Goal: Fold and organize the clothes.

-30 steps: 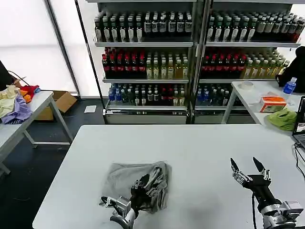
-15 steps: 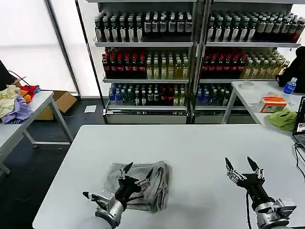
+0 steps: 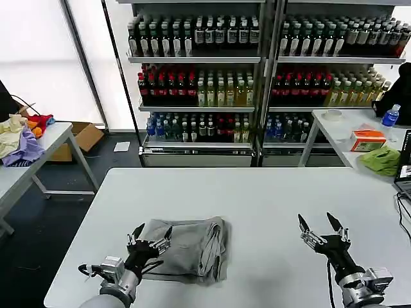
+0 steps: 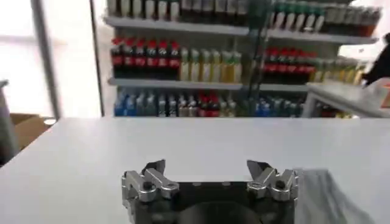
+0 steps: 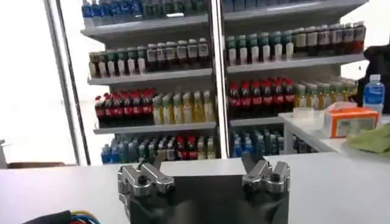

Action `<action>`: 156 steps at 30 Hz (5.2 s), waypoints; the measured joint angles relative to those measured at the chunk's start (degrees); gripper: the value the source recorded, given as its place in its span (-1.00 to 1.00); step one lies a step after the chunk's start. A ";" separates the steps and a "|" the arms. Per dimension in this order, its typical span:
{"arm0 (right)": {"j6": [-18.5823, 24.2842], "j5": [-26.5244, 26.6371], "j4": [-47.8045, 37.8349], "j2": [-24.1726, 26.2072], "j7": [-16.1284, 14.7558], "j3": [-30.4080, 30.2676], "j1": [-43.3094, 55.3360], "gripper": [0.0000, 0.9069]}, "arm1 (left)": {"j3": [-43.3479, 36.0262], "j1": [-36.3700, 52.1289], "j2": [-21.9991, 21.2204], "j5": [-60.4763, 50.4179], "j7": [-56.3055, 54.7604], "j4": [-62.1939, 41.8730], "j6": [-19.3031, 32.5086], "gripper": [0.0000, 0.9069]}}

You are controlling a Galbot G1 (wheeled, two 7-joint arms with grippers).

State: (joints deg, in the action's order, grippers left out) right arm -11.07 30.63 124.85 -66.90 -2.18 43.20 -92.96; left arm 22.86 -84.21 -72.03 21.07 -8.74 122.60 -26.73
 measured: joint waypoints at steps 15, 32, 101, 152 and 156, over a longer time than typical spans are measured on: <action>0.73 0.28 0.27 0.43 -0.13 0.04 -0.67 1.00 | 0.37 0.04 -2.61 0.71 -1.88 -7.60 -0.65 -0.96; 1.55 -0.09 1.33 -0.46 -0.25 -0.14 -1.90 1.00 | 0.70 -0.41 -5.22 3.08 -1.85 -9.78 0.78 -0.96; -2.99 -1.46 3.90 -4.36 2.11 -4.78 -4.25 1.00 | -14.93 18.37 -6.09 44.78 -15.63 -8.65 -1.87 1.00; -21.63 6.74 -6.65 -2.34 15.89 -26.47 11.34 -1.00 | 9.20 8.92 -3.12 49.45 -12.19 7.09 -3.21 1.00; -21.92 6.90 -6.01 -0.23 14.53 -22.20 9.78 1.00 | 9.15 9.23 -3.13 50.08 -12.67 7.23 -3.37 1.00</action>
State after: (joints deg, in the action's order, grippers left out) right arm -33.00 37.53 118.84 -67.13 12.36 21.00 -83.19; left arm 32.01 -74.98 -75.16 71.15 -21.40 129.83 -30.10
